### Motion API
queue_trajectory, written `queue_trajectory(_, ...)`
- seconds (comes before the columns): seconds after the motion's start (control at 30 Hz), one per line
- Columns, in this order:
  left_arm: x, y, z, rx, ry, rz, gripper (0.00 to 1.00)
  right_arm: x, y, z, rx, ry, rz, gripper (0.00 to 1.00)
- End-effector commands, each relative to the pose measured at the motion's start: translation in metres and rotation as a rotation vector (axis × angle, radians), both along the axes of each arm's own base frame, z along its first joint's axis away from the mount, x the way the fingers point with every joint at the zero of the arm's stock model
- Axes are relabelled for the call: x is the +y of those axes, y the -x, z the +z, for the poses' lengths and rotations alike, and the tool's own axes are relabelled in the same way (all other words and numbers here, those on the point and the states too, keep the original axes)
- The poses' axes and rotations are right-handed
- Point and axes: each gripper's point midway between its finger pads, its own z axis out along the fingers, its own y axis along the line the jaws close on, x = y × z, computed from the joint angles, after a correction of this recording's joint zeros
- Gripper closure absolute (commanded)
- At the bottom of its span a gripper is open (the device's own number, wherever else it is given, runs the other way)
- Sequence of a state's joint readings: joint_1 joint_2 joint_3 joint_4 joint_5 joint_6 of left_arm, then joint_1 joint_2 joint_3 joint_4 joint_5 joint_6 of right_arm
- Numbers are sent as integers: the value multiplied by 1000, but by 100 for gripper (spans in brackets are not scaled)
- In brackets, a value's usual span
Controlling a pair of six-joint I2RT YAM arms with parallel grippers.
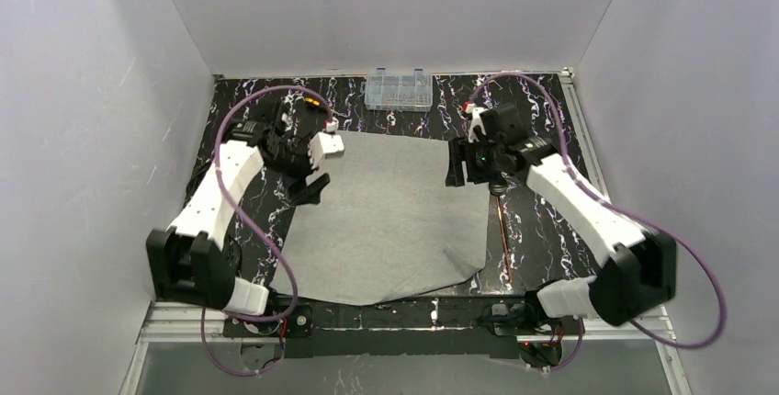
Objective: Fold the napkin into a case and place the utensils inside
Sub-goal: Flatten the napkin at the center of the board.
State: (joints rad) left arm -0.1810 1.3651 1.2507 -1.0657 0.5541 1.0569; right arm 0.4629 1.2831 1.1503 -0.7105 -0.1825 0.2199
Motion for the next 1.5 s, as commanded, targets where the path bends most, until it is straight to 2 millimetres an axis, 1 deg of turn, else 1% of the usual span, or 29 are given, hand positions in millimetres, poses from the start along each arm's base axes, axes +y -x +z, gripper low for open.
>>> queue_trajectory(0.0, -13, -76, -4, -54, 26, 196, 22, -23, -75, -33, -91, 157, -200, 27)
queue_trajectory(0.03, -12, -86, -11, -43, 5, 207, 22, -29, -87, -42, -98, 197, -208, 26)
queue_trajectory(0.07, -12, -93, -18, -34, -15, 210, 23, -30, -98, -49, -104, 212, -210, 26)
queue_trajectory(0.1, -11, -101, -30, -21, -42, 218, 23, -29, -108, -59, -91, 213, -209, 26)
queue_trajectory(0.17, -12, -111, -45, -4, -78, 220, 24, -22, -117, -80, -37, 203, -184, 27)
queue_trajectory(0.23, -13, -113, -59, 19, -110, 207, 26, -15, -121, -101, 23, 202, -161, 30)
queue_trajectory(0.27, -13, -111, -67, 31, -126, 192, 28, -9, -120, -110, 56, 186, -141, 32)
queue_trajectory(0.37, -15, -102, -87, 50, -177, 146, 32, -3, -124, -125, 90, 176, -138, 33)
queue_trajectory(0.43, -13, -103, -98, 38, -217, 151, 32, -1, -131, -133, 98, 176, -135, 33)
queue_trajectory(0.53, -7, -111, -115, 41, -272, 191, 33, 4, -147, -140, 105, 150, -134, 33)
queue_trajectory(0.6, 1, -116, -126, 50, -323, 218, 34, 10, -159, -145, 109, 113, -131, 33)
queue_trajectory(0.73, 12, -113, -134, 37, -372, 222, 35, 27, -177, -148, 130, 65, -98, 34)
queue_trajectory(0.83, 17, -109, -136, 14, -392, 218, 35, 34, -188, -146, 126, 44, -81, 35)
queue_trajectory(0.87, 19, -106, -138, 14, -398, 220, 35, 36, -188, -145, 135, 40, -78, 35)
queue_trajectory(0.93, 21, -106, -137, 1, -401, 226, 35, 37, -183, -138, 146, 34, -72, 36)
queue_trajectory(1.0, 23, -109, -134, -25, -394, 239, 33, 34, -176, -127, 111, 29, -87, 34)
queue_trajectory(1.03, 22, -111, -128, -39, -386, 247, 32, 30, -172, -118, 82, 25, -100, 32)
queue_trajectory(1.07, 22, -114, -121, -52, -373, 257, 31, 25, -166, -103, 47, 24, -112, 29)
queue_trajectory(1.1, 19, -116, -109, -67, -347, 265, 29, 21, -161, -93, 17, 23, -122, 25)
queue_trajectory(1.13, 15, -117, -96, -84, -317, 271, 26, 19, -158, -77, -27, 10, -126, 20)
queue_trajectory(1.17, 10, -116, -80, -103, -280, 272, 23, 16, -153, -65, -61, 2, -126, 15)
queue_trajectory(1.23, 0, -109, -50, -135, -200, 251, 19, 14, -141, -37, -134, -22, -109, 11)
queue_trajectory(1.27, -5, -102, -38, -141, -161, 233, 17, 15, -132, -28, -153, -34, -90, 10)
queue_trajectory(1.3, -8, -88, -28, -123, -135, 205, 16, 17, -122, -20, -162, -46, -69, 10)
queue_trajectory(1.33, -10, -72, -24, -106, -117, 158, 16, 18, -109, -14, -158, -56, -48, 9)
queue_trajectory(1.37, -11, -54, -22, -79, -102, 116, 16, 19, -95, -14, -138, -61, -27, 10)
queue_trajectory(1.4, -10, -34, -24, -52, -92, 70, 16, 20, -80, -17, -110, -60, -8, 10)
queue_trajectory(1.47, -2, 10, -39, 5, -101, -22, 16, 18, -46, -31, -36, -64, 13, 12)
